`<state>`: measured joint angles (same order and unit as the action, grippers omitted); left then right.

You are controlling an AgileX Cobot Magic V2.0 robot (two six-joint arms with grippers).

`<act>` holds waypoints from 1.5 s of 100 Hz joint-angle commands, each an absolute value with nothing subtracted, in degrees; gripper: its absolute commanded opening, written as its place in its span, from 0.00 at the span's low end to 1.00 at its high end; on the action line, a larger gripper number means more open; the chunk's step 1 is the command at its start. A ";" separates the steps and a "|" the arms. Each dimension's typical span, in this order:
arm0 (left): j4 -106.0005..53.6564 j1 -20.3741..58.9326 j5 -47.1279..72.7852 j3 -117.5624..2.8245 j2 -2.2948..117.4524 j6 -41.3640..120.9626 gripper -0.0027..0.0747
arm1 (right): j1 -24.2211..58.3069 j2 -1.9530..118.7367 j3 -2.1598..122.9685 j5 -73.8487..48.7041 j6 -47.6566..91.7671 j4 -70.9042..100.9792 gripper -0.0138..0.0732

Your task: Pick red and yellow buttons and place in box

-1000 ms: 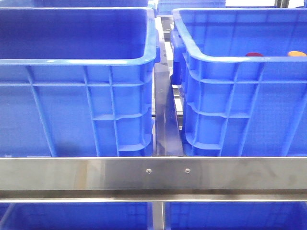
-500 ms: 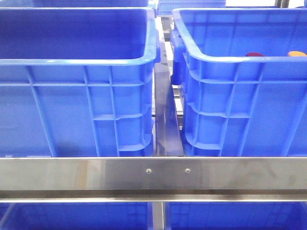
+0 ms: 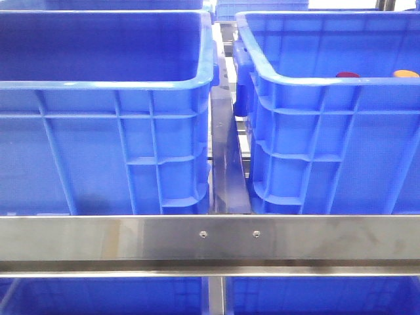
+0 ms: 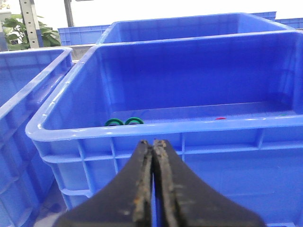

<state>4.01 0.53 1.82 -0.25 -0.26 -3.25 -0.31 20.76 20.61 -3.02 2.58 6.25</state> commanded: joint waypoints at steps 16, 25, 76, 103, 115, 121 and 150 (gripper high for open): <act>3.64 0.29 -2.87 2.51 -2.21 -3.42 0.01 | -0.24 11.26 13.81 3.55 1.71 4.98 0.08; 3.64 0.29 -2.87 2.51 -2.21 -3.42 0.01 | -0.24 6.97 10.68 3.66 1.64 4.98 0.08; 3.64 0.29 -2.87 2.51 -2.21 -3.42 0.01 | -0.30 -2.04 -0.36 11.04 -4.19 2.72 0.08; 3.64 0.29 -2.87 2.51 -2.21 -3.42 0.01 | -0.30 -2.04 -0.43 9.89 -4.19 2.72 0.08; 3.64 0.29 -2.87 2.51 -2.21 -3.42 0.01 | -0.30 -2.04 -0.43 9.89 -4.19 2.72 0.08; 3.64 0.29 -2.87 2.51 -2.21 -3.42 0.01 | -0.30 -2.04 -0.43 9.89 -4.19 2.72 0.08; 3.64 0.29 -2.87 2.51 -2.21 -3.42 0.01 | -0.30 -2.04 -0.43 9.89 -4.19 2.72 0.08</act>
<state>4.01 0.53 1.82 -0.25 -0.26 -3.25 -0.31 -0.52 -1.53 5.03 -3.98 3.45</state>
